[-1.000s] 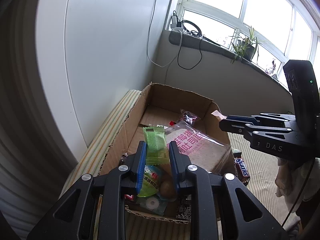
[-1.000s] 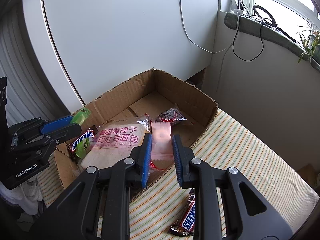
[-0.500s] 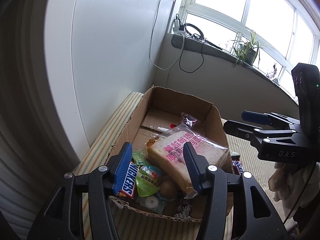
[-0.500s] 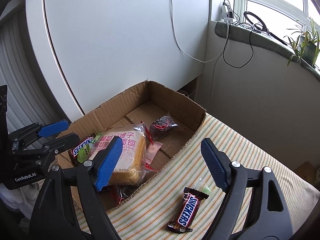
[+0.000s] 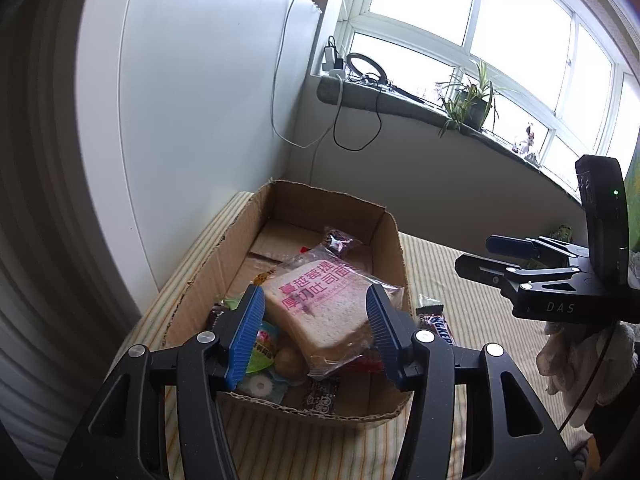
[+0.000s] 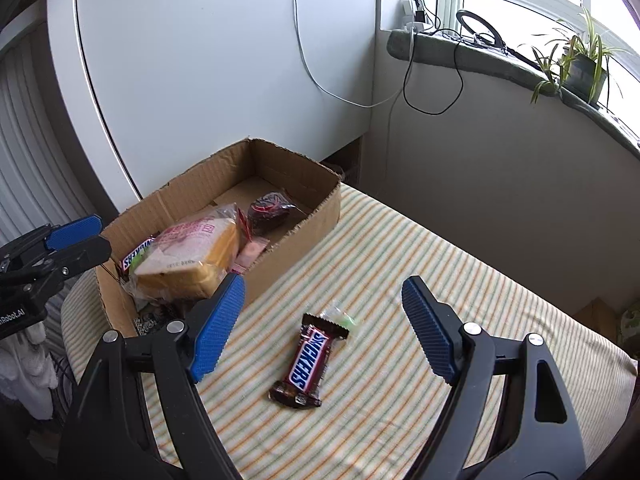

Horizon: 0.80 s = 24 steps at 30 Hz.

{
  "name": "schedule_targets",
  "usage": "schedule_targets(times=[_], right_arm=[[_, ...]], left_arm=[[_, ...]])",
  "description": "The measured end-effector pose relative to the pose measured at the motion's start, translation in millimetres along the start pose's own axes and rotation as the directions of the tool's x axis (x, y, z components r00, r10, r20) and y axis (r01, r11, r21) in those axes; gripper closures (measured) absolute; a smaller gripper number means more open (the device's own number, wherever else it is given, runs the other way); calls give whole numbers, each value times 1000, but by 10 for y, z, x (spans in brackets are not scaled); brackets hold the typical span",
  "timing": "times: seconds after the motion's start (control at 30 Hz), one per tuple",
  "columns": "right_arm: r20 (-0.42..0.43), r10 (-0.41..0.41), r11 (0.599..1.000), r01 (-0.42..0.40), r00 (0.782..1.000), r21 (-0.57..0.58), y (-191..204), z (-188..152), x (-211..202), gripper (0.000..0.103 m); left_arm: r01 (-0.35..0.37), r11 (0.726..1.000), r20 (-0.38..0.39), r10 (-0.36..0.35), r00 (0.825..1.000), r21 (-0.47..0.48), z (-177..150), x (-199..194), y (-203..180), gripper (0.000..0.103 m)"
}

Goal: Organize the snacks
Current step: 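Close left gripper on the Snickers bar while right gripper approaches the small clear packet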

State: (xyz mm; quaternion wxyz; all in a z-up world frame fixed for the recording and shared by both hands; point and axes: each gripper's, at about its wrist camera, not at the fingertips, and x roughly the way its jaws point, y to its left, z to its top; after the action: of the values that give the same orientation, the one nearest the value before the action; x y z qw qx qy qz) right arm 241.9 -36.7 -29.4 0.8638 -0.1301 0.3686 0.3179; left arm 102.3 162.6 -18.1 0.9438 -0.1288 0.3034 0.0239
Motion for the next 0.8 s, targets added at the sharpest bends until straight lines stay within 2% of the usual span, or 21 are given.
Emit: schedule_targets(times=[0.33, 0.47, 0.6, 0.8], right_arm=[[-30, 37, 993, -34, 999, 110, -441, -208, -23, 20], [-59, 96, 987, -88, 994, 134, -538, -215, 77, 20], [-98, 164, 980, -150, 982, 130, -592, -216, 220, 42], [-126, 217, 976, -210, 968, 65, -643, -271, 358, 55]], left_arm=[[66, 997, -12, -65, 998, 50, -113, -75, -484, 51], [110, 991, -34, -108, 994, 80, -188, -65, -741, 51], [156, 983, -77, -149, 986, 95, -281, 39, -986, 51], [165, 978, -159, -144, 977, 125, -427, 375, -1308, 51]])
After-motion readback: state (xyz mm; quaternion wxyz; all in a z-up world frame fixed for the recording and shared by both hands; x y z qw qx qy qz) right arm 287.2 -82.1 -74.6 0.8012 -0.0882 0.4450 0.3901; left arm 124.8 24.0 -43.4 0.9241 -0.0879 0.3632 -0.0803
